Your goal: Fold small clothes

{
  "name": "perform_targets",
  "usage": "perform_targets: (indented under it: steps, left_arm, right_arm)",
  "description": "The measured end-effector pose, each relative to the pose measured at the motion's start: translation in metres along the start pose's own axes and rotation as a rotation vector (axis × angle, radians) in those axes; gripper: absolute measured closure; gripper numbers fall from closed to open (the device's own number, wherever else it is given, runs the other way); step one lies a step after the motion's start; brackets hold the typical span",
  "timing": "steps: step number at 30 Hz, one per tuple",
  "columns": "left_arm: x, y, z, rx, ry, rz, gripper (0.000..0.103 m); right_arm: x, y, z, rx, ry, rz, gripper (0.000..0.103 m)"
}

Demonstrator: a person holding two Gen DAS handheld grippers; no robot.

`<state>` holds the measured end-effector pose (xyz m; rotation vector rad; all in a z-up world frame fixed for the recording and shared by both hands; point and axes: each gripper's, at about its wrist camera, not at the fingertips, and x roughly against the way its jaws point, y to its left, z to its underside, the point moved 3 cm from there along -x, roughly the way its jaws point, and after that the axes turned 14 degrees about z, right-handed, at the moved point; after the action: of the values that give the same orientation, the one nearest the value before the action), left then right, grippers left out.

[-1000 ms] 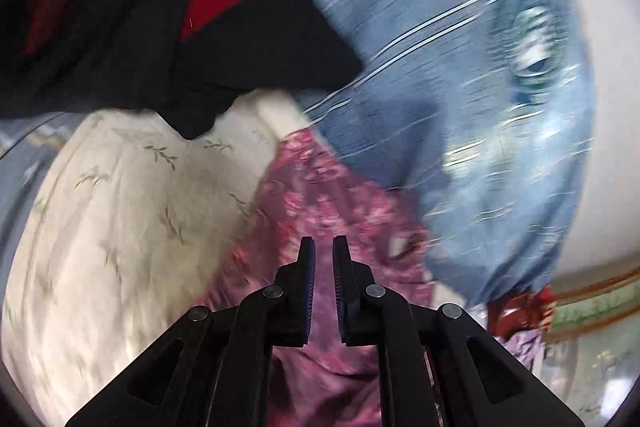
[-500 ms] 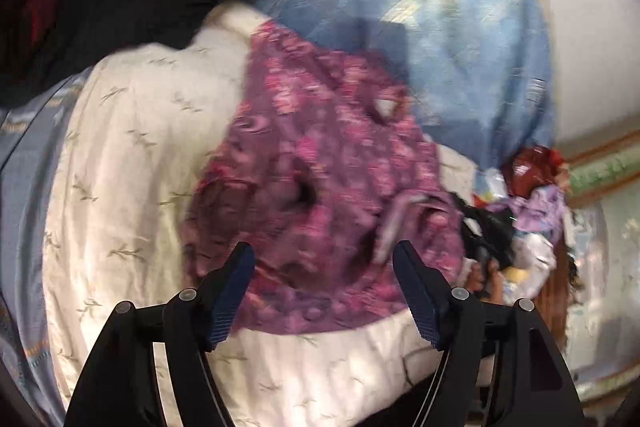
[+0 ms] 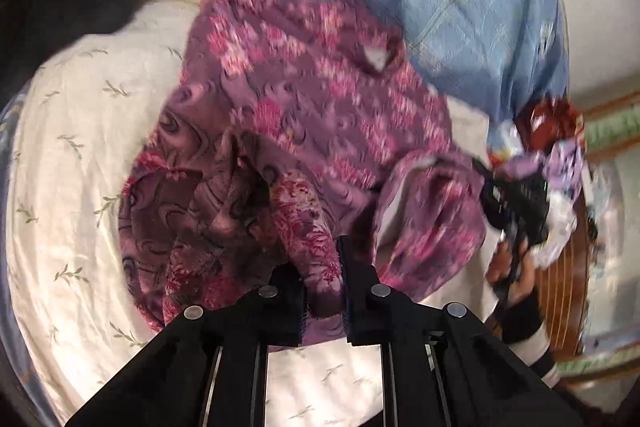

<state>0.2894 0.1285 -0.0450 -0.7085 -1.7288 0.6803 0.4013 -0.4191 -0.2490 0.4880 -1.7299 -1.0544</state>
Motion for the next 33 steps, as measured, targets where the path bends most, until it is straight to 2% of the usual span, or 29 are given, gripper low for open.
perform_targets:
  steps: [4, 6, 9, 11, 14, 17, 19, 22, 24, 25, 26, 28, 30, 33]
  left_arm:
    - [0.017, -0.013, -0.02, 0.019, -0.117, 0.064, 0.092]
    - [0.022, -0.013, -0.04, 0.047, -0.179, 0.085, 0.092]
    - [0.022, 0.002, -0.074, 0.108, -0.249, 0.097, 0.092]
    - [0.016, 0.018, -0.095, 0.145, -0.286, 0.07, 0.092]
    - [-0.007, 0.052, -0.128, 0.234, -0.311, 0.029, 0.092]
    - [-0.035, 0.091, -0.15, 0.37, -0.278, 0.039, 0.092]
    - [-0.048, 0.105, -0.158, 0.446, -0.247, 0.073, 0.092]
    - [-0.043, 0.09, -0.167, 0.381, -0.257, 0.119, 0.089]
    - [-0.031, 0.075, -0.171, 0.327, -0.303, 0.106, 0.071]
    - [-0.019, 0.066, -0.171, 0.314, -0.335, 0.105, 0.064]
    - [-0.01, 0.057, -0.174, 0.297, -0.379, 0.118, 0.053]
    - [0.001, 0.048, -0.177, 0.28, -0.409, 0.117, 0.049]
    - [-0.001, 0.038, -0.175, 0.246, -0.376, 0.104, 0.049]
    - [-0.018, 0.027, -0.163, 0.165, -0.275, 0.008, 0.049]
  right_arm:
    - [0.015, 0.011, 0.001, 0.007, -0.032, -0.071, 0.098]
    - [0.017, 0.015, -0.005, -0.015, -0.051, -0.104, 0.098]
    - [0.015, 0.02, -0.023, -0.042, -0.086, -0.138, 0.098]
    - [0.004, 0.021, -0.038, -0.079, -0.099, -0.15, 0.098]
    - [-0.02, 0.016, -0.057, -0.127, -0.104, -0.113, 0.098]
    - [-0.048, 0.006, -0.069, -0.169, -0.067, -0.045, 0.093]
    - [-0.062, 0.0, -0.073, -0.173, -0.039, 0.047, 0.093]
    - [-0.057, 0.005, -0.077, -0.133, -0.039, 0.044, 0.091]
    - [-0.043, 0.009, -0.081, -0.11, -0.07, 0.016, 0.081]
    - [-0.035, 0.009, -0.084, -0.121, -0.087, -0.01, 0.07]
    - [-0.03, 0.008, -0.085, -0.128, -0.094, -0.03, 0.063]
    - [-0.021, 0.008, -0.086, -0.126, -0.098, -0.04, 0.062]
    - [-0.017, 0.011, -0.083, -0.082, -0.092, -0.002, 0.061]
    - [-0.018, 0.018, -0.079, 0.013, -0.069, 0.07, 0.056]
